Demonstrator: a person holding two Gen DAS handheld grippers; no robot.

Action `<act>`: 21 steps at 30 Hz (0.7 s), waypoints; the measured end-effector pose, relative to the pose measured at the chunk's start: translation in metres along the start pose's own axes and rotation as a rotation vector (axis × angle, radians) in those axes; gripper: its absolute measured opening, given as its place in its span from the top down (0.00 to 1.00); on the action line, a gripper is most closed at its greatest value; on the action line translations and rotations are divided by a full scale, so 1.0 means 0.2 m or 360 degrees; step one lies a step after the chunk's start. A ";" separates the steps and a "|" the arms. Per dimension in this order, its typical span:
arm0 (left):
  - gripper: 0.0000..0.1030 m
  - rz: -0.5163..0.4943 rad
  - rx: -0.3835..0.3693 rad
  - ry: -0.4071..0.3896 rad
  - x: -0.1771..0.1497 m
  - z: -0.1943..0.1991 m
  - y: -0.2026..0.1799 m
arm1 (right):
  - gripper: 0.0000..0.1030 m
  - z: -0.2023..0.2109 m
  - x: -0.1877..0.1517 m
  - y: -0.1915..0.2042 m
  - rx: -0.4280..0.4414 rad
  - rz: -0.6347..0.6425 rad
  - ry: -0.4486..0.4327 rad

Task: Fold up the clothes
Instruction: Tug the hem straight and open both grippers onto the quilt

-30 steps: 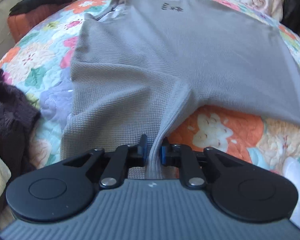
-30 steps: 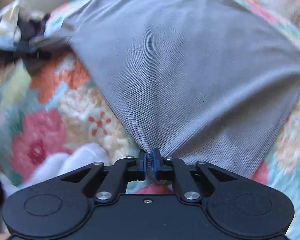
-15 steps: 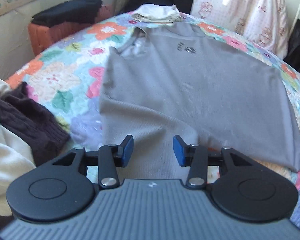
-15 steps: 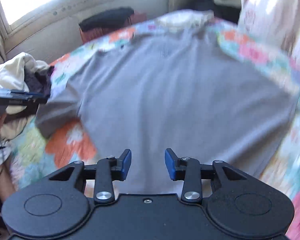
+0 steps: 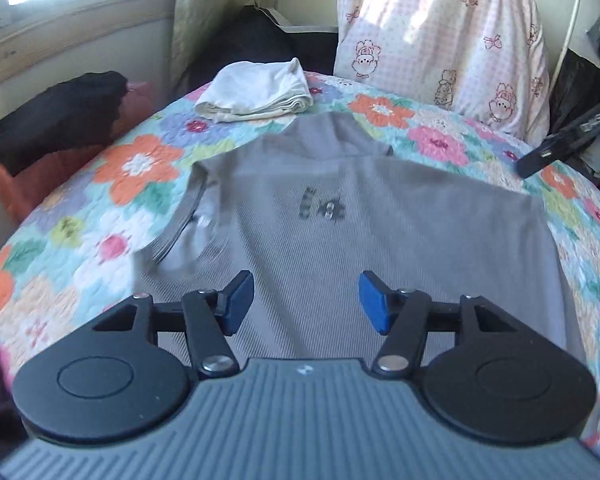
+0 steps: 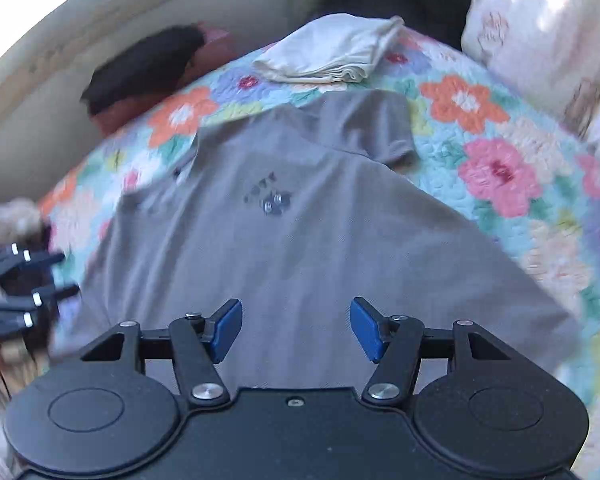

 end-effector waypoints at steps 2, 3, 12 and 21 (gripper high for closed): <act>0.44 0.0015 -0.0043 0.0014 0.13 -0.15 -0.01 | 0.37 -0.16 0.12 -0.13 0.0156 -0.0180 -0.0066; 0.44 0.0028 -0.0054 0.0021 0.20 -0.23 -0.01 | 0.38 -0.24 0.18 -0.20 0.0221 -0.0278 -0.0102; 0.44 -0.0032 -0.0073 0.0060 0.76 -0.93 -0.05 | 0.37 -0.64 0.60 -0.73 0.0426 -0.0728 -0.0251; 0.44 0.0123 -0.0146 0.0151 0.98 -1.41 0.02 | 0.37 -1.06 0.90 -0.87 0.0499 -0.0877 -0.0137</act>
Point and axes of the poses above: each gripper's, at about its wrist camera, not at the fingertips, and z roughly against the way its jaws point, y to its left, x to its top, the point moved 6 cm from there along -z, roughly the way its jaws point, and after that the axes turned 12 degrees about y, right-handed, at the moved point
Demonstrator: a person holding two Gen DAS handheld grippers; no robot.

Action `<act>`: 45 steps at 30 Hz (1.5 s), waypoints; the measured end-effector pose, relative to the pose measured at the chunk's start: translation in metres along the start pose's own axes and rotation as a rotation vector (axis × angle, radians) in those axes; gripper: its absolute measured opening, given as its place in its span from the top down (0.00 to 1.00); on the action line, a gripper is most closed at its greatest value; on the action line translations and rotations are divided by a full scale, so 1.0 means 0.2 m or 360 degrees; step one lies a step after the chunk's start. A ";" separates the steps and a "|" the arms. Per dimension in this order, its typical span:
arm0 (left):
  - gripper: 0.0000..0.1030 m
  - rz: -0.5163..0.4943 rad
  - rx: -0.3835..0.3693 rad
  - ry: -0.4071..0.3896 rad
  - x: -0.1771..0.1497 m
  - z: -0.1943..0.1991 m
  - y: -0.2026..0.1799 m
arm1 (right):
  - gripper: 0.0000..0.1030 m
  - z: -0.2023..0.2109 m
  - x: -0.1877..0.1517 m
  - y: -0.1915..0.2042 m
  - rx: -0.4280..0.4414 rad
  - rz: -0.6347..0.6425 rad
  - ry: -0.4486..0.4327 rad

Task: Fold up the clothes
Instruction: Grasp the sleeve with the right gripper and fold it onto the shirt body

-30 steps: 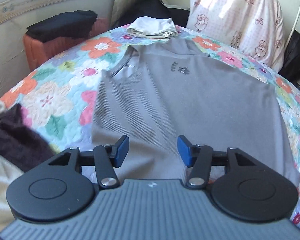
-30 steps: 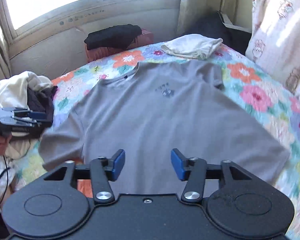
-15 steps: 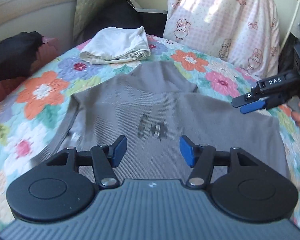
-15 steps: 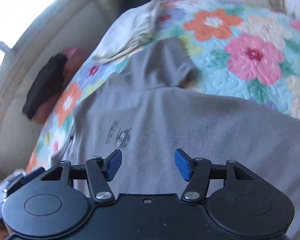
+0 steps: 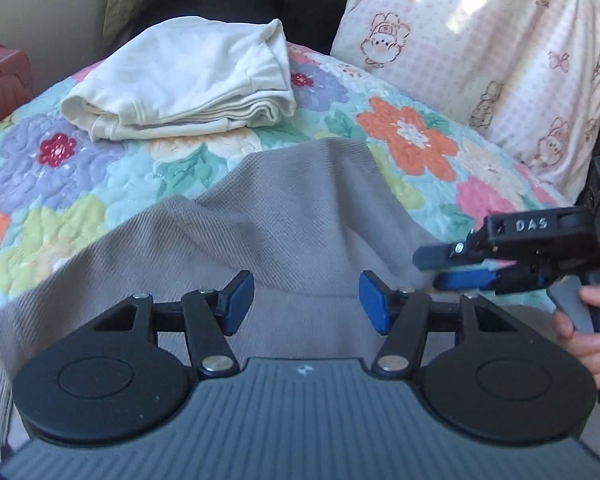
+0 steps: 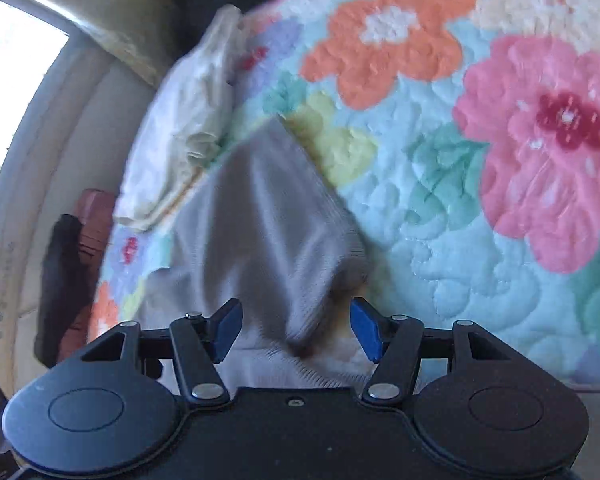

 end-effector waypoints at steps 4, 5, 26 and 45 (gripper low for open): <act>0.44 -0.0020 0.0085 -0.0011 0.03 -0.10 0.05 | 0.53 -0.08 0.06 0.00 0.0047 -0.0008 -0.0091; 0.44 -0.0001 0.0094 -0.0020 0.02 -0.10 0.07 | 0.90 -0.08 0.07 0.02 0.0040 0.0035 -0.0126; 0.33 0.0042 0.0545 0.0008 -0.09 0.20 0.79 | 0.50 0.18 0.14 -0.01 -0.0494 0.0466 -0.0420; 0.54 -0.0463 0.1100 -0.0007 -0.20 0.24 0.58 | 0.73 0.05 -0.01 0.23 -0.0714 0.0641 -0.0464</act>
Point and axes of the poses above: each gripper's, at about its wrist camera, not at the fingertips, and z roughly against the way its jaws point, y to its left, x to its top, the point moved 6 cm from there along -z, roughly the way its jaws point, and after that the axes turned 12 degrees about y, right-handed, at the moved point
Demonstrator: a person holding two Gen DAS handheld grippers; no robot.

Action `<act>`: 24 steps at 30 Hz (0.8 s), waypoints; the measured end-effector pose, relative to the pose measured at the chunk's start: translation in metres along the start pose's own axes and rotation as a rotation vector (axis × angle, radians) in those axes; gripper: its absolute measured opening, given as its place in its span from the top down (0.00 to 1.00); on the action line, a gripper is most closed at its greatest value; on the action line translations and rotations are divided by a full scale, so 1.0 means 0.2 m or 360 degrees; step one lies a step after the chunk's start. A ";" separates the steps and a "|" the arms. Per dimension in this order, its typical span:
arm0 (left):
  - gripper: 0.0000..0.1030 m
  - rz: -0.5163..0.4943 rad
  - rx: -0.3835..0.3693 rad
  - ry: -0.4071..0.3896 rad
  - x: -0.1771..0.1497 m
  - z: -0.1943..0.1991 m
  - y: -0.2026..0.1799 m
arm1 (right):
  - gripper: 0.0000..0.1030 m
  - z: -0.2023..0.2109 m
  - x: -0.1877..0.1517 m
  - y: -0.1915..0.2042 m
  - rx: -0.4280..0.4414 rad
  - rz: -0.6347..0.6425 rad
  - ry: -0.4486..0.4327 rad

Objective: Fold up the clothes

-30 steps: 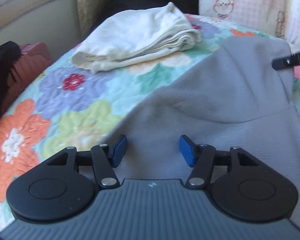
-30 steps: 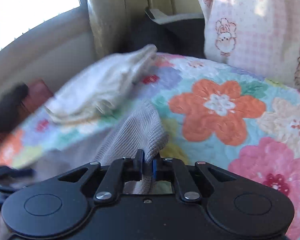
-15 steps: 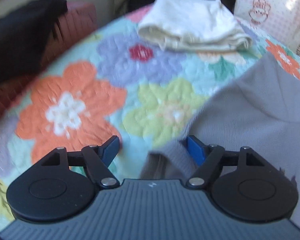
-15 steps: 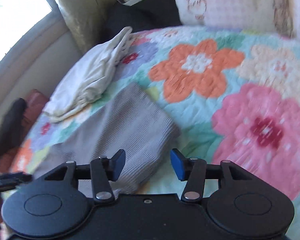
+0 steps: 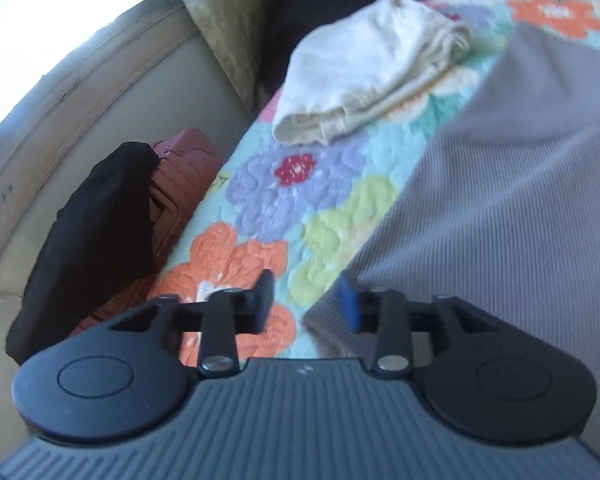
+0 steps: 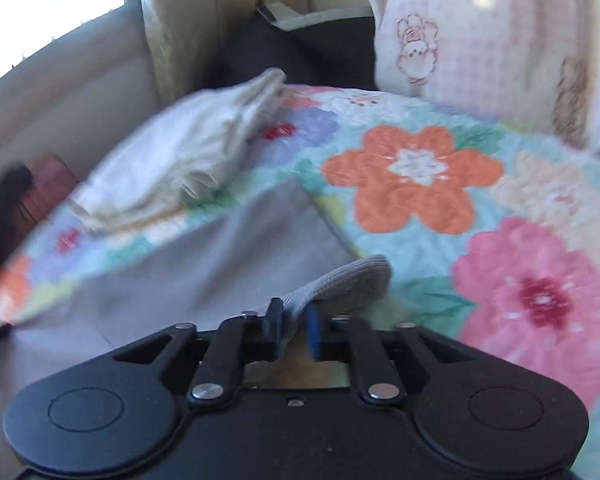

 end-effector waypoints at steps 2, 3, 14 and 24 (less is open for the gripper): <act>0.51 0.0068 -0.0057 0.0057 -0.07 0.04 0.03 | 0.51 0.04 -0.04 0.00 -0.0140 0.0054 0.0016; 0.48 0.0124 -0.0128 0.0089 -0.12 0.07 0.04 | 0.51 0.08 -0.06 -0.01 -0.0133 0.0063 0.0008; 0.31 0.0124 -0.0202 0.0293 -1.07 0.50 0.07 | 0.49 0.46 -0.67 0.36 0.0383 0.0344 0.0192; 0.27 0.0618 -0.0605 0.0248 -1.68 0.94 0.22 | 0.48 1.07 -1.43 0.83 0.0924 0.0671 -0.0003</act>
Point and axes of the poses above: each gripper's, at about its wrist camera, not at the fingertips, and z roughly against the way its jaws point, y to its left, x to its top, the point moved 6 cm from there along -z, roughly the way its jaws point, and after that the axes turned 12 degrees about y, right-handed, at the moved point
